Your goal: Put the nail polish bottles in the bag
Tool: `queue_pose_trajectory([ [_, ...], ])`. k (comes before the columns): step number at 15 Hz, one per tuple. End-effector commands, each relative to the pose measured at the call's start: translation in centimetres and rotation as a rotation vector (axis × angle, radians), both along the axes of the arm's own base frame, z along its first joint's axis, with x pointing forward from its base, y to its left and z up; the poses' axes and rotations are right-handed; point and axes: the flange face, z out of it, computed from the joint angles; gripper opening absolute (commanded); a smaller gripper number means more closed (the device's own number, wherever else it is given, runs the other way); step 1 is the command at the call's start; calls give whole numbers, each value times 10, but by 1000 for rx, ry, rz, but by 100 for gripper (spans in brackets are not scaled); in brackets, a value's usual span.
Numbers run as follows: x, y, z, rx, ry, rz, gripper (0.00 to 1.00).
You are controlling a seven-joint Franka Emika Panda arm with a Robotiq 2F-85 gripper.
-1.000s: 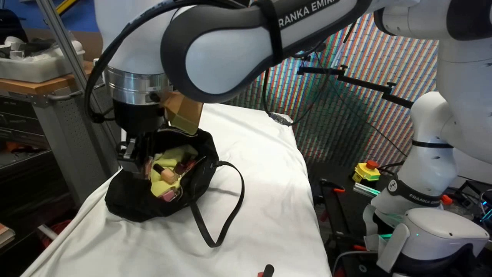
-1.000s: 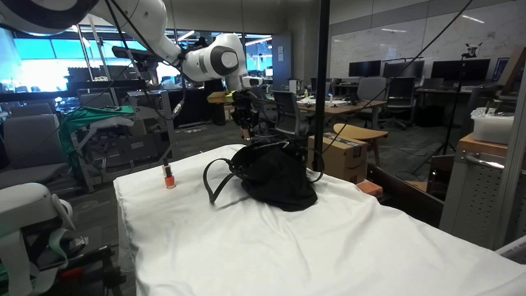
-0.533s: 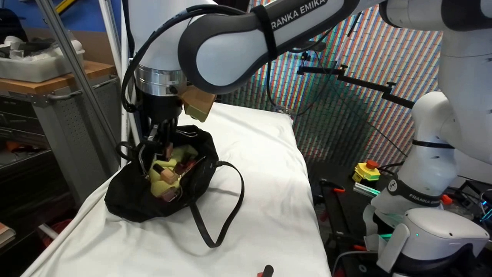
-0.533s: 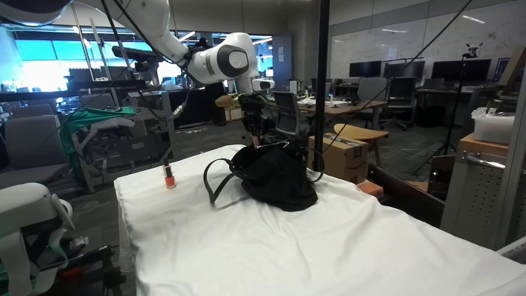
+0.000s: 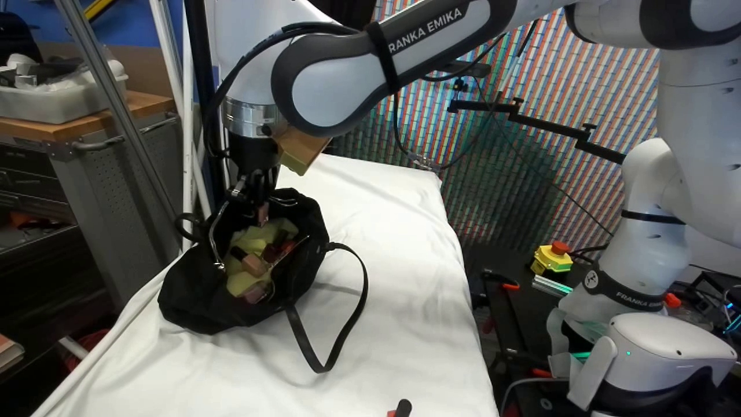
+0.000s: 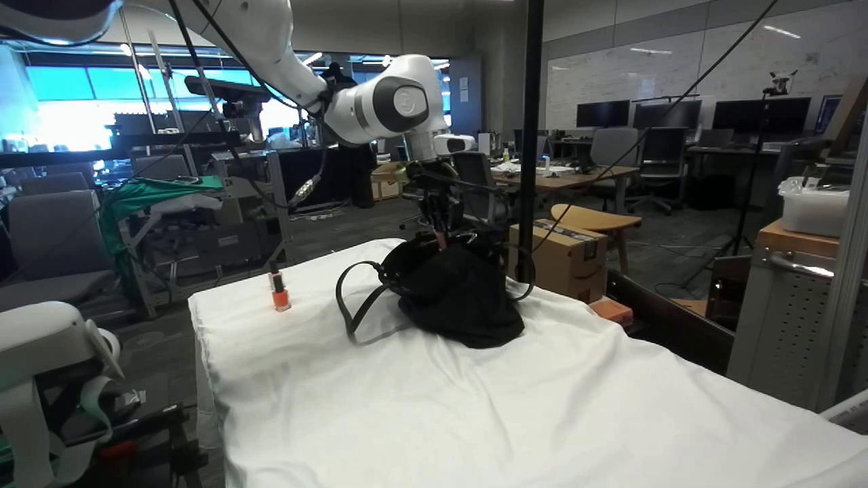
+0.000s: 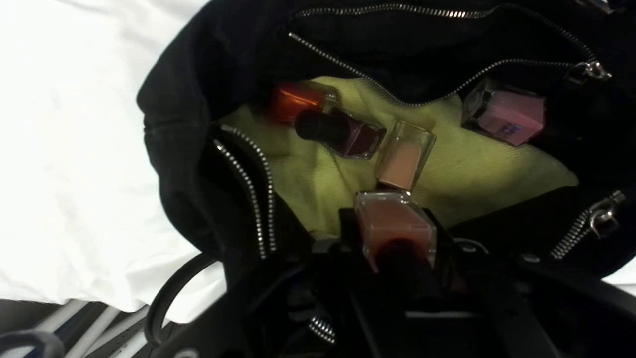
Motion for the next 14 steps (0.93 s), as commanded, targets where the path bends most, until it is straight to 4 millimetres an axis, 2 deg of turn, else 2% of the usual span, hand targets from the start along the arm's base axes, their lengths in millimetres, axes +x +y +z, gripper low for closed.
queue_pose_trajectory([
  [1,14,-1,2,17,-47,-53,15],
  [5,20,1,-3,33,-94,-104,15],
  [6,21,2,-4,38,-104,-112,36],
  [7,22,1,-5,40,-111,-118,65],
  [8,22,1,-6,40,-109,-122,66],
  [13,20,-1,-1,49,-125,-141,98],
  [14,17,-1,-1,55,-115,-137,100],
])
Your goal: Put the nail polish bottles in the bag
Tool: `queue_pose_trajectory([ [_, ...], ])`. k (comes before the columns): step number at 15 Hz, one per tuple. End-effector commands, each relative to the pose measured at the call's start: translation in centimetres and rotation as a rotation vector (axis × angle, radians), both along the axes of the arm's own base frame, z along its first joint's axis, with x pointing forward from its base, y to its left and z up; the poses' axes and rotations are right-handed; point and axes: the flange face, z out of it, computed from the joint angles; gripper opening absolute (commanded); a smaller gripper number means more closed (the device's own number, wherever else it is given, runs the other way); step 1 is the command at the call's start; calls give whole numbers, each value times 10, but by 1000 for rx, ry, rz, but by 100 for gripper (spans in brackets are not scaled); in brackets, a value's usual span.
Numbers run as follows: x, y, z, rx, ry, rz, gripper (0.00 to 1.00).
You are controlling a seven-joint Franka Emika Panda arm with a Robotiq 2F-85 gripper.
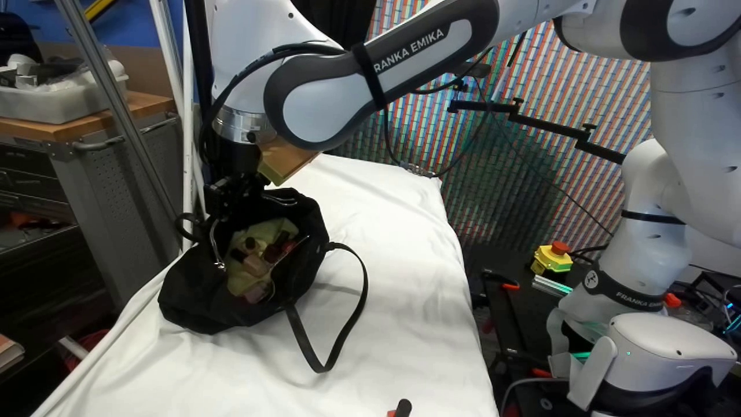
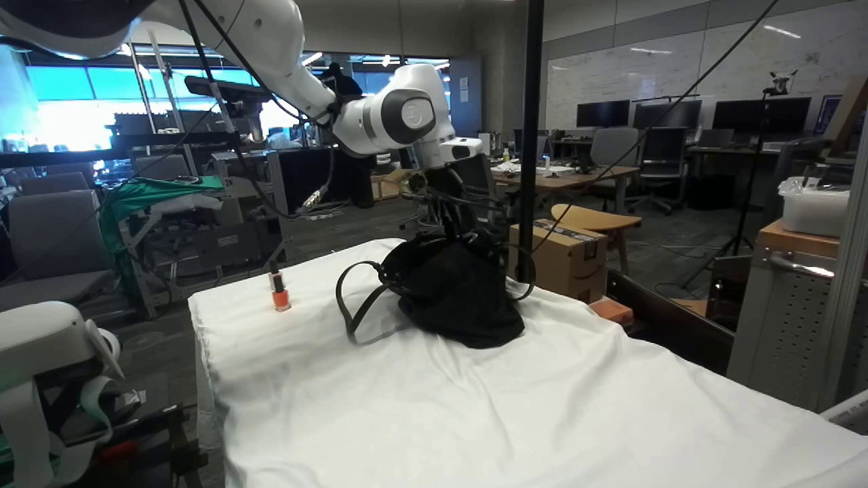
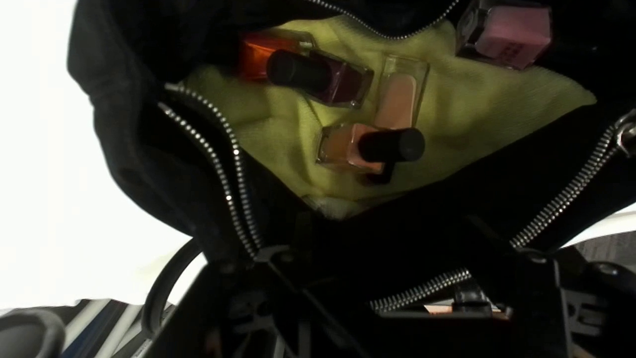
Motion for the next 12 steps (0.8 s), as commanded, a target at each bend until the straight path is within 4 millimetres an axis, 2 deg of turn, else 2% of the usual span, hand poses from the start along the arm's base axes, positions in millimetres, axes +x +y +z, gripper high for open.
queue_pose_trajectory([
  [1,-6,2,11,25,-6,-4,100],
  [4,-24,10,15,68,34,21,100],
  [6,-46,19,17,82,55,38,100],
  [8,-68,29,10,81,65,54,100],
  [12,-126,46,0,72,91,81,100],
])
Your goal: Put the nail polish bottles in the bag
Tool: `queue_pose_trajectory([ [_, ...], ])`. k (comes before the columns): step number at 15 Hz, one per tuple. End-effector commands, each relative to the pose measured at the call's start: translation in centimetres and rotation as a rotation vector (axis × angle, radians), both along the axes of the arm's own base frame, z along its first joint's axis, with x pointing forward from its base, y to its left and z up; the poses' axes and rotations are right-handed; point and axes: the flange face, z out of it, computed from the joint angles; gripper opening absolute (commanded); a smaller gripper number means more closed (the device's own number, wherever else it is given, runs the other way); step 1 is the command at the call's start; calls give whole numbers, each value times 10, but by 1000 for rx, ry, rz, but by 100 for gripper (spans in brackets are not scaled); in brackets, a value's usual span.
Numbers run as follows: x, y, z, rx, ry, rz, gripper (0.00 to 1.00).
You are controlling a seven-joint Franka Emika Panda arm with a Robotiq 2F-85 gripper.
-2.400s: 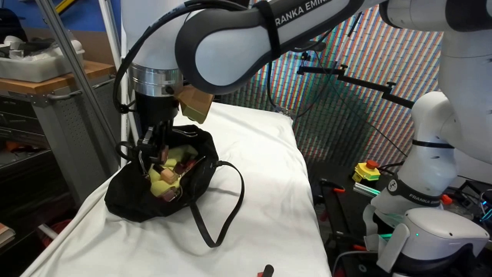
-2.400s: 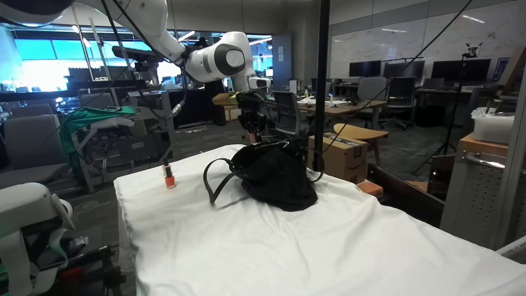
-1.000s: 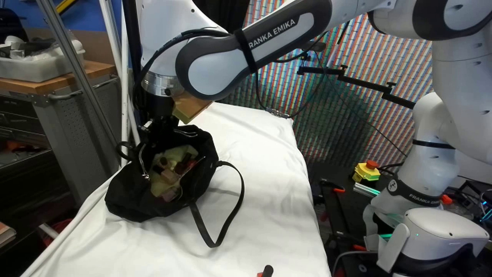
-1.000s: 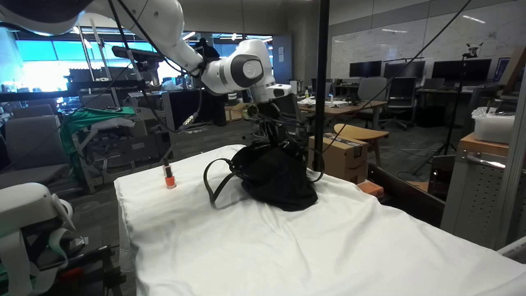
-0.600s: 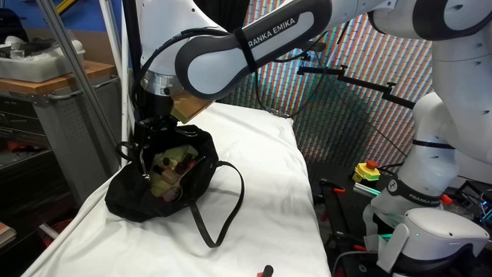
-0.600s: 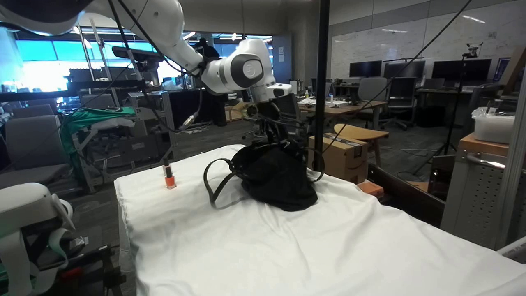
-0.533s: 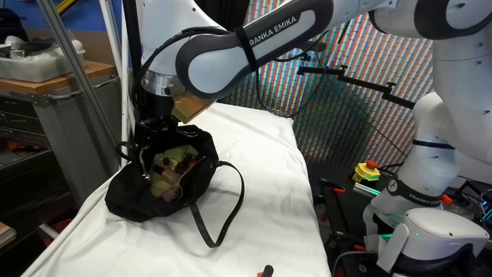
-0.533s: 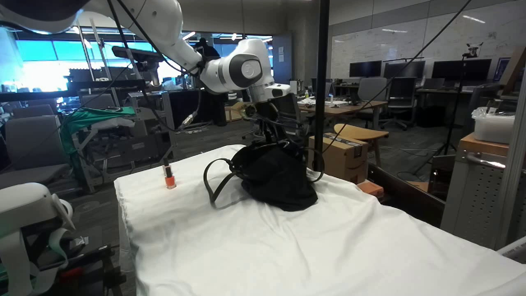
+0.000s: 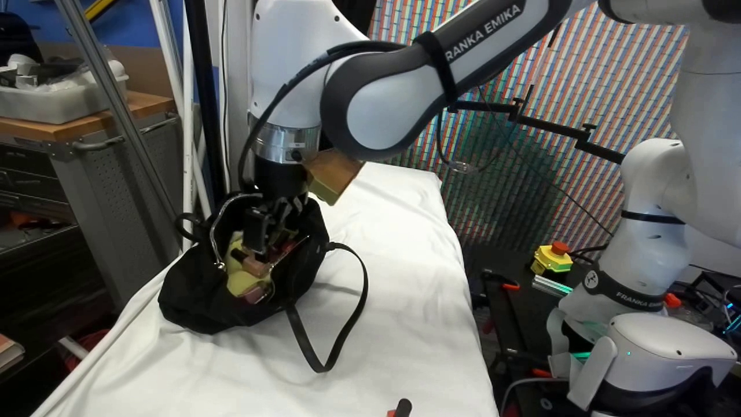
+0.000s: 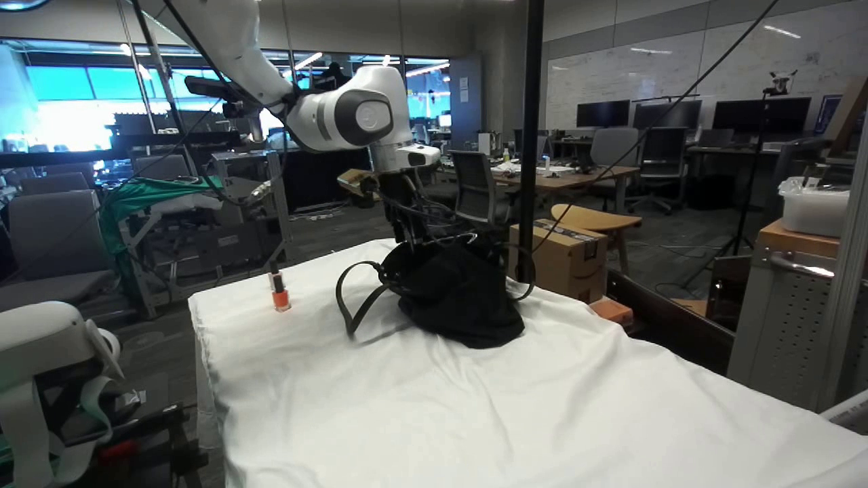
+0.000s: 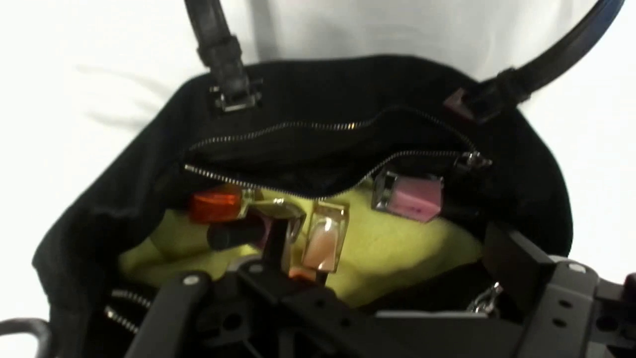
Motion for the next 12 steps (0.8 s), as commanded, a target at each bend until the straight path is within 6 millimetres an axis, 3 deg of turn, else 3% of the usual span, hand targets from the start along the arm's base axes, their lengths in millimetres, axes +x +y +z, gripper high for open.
queue_pose_trajectory([
  [1,-64,9,3,9,-3,17,100],
  [12,-218,13,-28,-10,22,152,100],
])
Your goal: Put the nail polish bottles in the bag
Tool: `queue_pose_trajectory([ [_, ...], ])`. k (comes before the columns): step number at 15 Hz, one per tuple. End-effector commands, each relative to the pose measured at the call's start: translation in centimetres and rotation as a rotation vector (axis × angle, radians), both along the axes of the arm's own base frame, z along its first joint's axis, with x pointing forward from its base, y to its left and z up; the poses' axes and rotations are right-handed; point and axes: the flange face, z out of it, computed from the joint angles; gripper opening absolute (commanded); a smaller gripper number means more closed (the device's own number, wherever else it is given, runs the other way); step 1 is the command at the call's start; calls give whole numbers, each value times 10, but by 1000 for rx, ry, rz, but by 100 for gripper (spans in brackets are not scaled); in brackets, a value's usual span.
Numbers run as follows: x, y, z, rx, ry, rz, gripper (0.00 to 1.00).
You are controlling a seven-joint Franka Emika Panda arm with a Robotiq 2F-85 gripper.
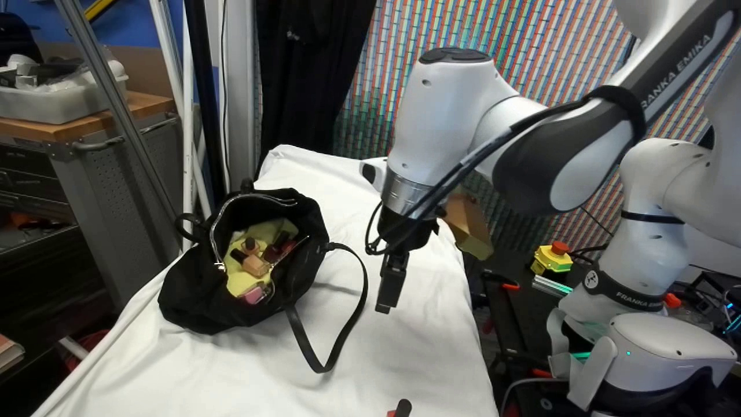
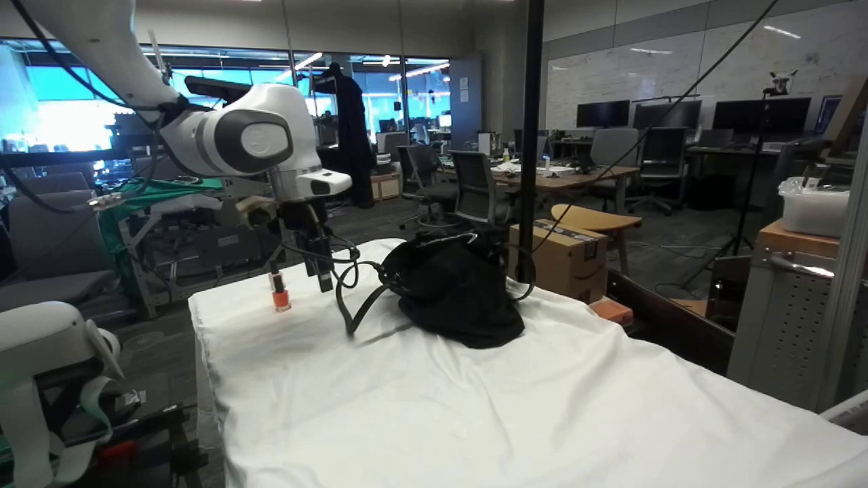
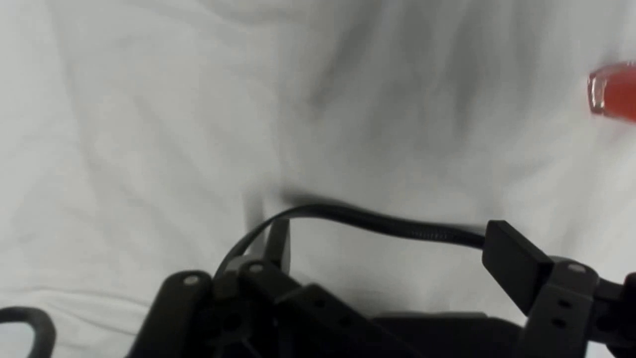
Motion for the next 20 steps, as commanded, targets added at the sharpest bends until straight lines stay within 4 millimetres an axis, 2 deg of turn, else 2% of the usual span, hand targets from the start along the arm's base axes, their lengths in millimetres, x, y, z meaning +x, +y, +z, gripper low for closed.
queue_pose_trajectory([
  [1,-51,-5,0,3,-20,71,100],
  [4,-79,3,-10,-4,5,132,100],
  [6,-95,16,-14,7,11,182,100],
  [10,-114,58,-26,30,30,271,100],
  [15,-117,116,-34,69,42,379,100],
  [20,-103,151,-41,108,54,436,100],
])
